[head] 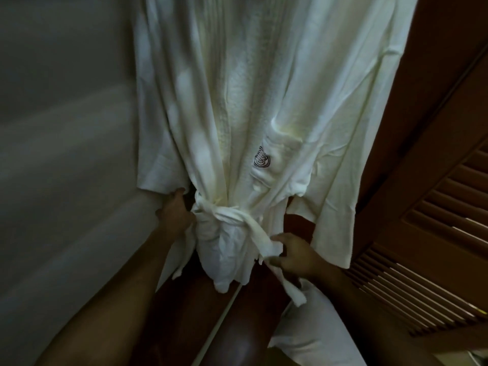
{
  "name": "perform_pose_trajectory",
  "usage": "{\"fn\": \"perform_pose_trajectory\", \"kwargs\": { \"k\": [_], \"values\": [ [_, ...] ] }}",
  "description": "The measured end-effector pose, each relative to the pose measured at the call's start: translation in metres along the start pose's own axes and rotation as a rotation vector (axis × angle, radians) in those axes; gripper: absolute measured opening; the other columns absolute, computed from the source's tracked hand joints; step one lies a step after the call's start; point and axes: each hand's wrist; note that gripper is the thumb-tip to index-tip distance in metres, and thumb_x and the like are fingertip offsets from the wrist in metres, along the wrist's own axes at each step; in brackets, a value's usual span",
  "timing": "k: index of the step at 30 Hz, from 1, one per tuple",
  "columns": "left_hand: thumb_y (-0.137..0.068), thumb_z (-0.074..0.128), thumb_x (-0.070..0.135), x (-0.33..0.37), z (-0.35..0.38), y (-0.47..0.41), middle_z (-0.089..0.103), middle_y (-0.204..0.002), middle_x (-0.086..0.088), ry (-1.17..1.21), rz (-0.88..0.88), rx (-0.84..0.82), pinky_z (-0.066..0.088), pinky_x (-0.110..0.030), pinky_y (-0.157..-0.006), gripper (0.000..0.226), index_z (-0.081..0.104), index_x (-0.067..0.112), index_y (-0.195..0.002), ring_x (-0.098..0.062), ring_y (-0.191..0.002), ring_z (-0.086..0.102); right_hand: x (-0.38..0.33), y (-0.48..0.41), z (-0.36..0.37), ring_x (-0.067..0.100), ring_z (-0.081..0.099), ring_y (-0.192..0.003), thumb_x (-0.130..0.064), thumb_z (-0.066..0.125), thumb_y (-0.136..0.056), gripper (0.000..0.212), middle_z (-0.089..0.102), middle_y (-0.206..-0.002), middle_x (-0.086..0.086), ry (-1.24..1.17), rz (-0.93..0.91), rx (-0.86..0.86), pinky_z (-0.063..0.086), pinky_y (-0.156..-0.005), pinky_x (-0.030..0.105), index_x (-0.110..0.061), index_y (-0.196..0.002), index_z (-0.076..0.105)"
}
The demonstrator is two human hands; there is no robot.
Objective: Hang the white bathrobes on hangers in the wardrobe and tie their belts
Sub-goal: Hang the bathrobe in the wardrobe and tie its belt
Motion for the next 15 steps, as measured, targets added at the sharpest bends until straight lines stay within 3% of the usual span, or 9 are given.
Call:
{"fn": "perform_pose_trajectory", "kwargs": {
  "k": [2, 4, 6, 7, 10, 13, 15],
  "values": [
    [-0.071, 0.062, 0.076, -0.007, 0.014, -0.022, 0.064, -0.108, -0.002, 0.080, 0.054, 0.028, 0.059, -0.047, -0.082, 0.063, 0.059, 0.029, -0.113, -0.026, -0.099, 0.067, -0.019, -0.009, -0.012, 0.012, 0.059, -0.116, -0.047, 0.075, -0.087, 0.067, 0.056, -0.131, -0.010, -0.104, 0.015, 0.183, 0.046, -0.087, 0.017, -0.021, -0.144, 0.051],
    [-0.075, 0.070, 0.054, 0.034, -0.011, 0.002, 0.068, -0.111, -0.001, 0.270, 0.045, 0.082, 0.059, -0.041, -0.085, 0.046, 0.061, 0.027, -0.112, -0.024, -0.103, 0.068, -0.037, -0.020, -0.033, 0.016, 0.064, -0.113, -0.048, 0.075, -0.088, 0.061, 0.066, -0.126, -0.004, -0.209, -0.002, 0.324, 0.052, -0.091, 0.029, -0.015, -0.136, 0.059],
    [-0.085, 0.070, 0.030, 0.086, -0.045, 0.032, 0.067, -0.124, -0.006, 0.441, 0.053, 0.184, 0.051, -0.035, -0.095, 0.044, 0.060, 0.017, -0.126, -0.026, -0.115, 0.063, -0.053, -0.026, -0.055, 0.019, 0.072, -0.095, -0.052, 0.075, -0.086, 0.051, 0.076, -0.104, 0.002, -0.337, -0.031, 0.390, 0.059, -0.084, 0.038, -0.009, -0.113, 0.070],
    [-0.089, 0.070, 0.027, 0.101, -0.056, 0.036, 0.065, -0.130, -0.008, 0.522, 0.040, 0.218, 0.048, -0.034, -0.098, 0.048, 0.057, 0.013, -0.133, -0.026, -0.119, 0.061, -0.059, -0.029, -0.063, 0.022, 0.073, -0.082, -0.058, 0.073, -0.085, 0.055, 0.076, -0.089, 0.007, -0.360, -0.041, 0.412, 0.060, -0.076, 0.038, -0.004, -0.097, 0.071],
    [-0.090, 0.073, 0.039, 0.135, -0.080, 0.040, 0.059, -0.142, -0.004, 0.804, 0.039, 0.182, 0.047, -0.037, -0.106, 0.066, 0.048, 0.017, -0.148, -0.023, -0.127, 0.057, -0.078, -0.028, -0.079, 0.014, 0.057, -0.047, -0.057, 0.069, -0.089, 0.059, 0.057, -0.052, 0.002, -0.315, -0.007, 0.467, 0.040, -0.045, 0.021, -0.009, -0.060, 0.052],
    [-0.090, 0.073, 0.040, 0.153, -0.095, 0.038, 0.068, -0.129, 0.002, 0.788, 0.093, 0.143, 0.052, -0.039, -0.104, 0.053, 0.062, 0.018, -0.137, -0.018, -0.118, 0.064, -0.089, -0.030, -0.088, 0.012, 0.059, -0.053, -0.048, 0.070, -0.092, 0.049, 0.060, -0.057, 0.001, -0.290, 0.051, 0.532, 0.041, -0.049, 0.026, -0.013, -0.062, 0.055],
    [-0.092, 0.069, 0.042, 0.161, -0.103, 0.042, 0.072, -0.118, 0.003, 0.680, 0.162, 0.204, 0.055, -0.038, -0.098, 0.041, 0.070, 0.019, -0.126, -0.017, -0.109, 0.067, -0.089, -0.030, -0.092, 0.013, 0.063, -0.055, -0.040, 0.073, -0.091, 0.041, 0.063, -0.060, 0.003, -0.398, 0.037, 0.685, 0.045, -0.049, 0.024, -0.011, -0.066, 0.058]
  ]
}}
Point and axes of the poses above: each hand's wrist, its own y-axis away from the middle knuckle, its own z-axis out of the palm, x = y × z
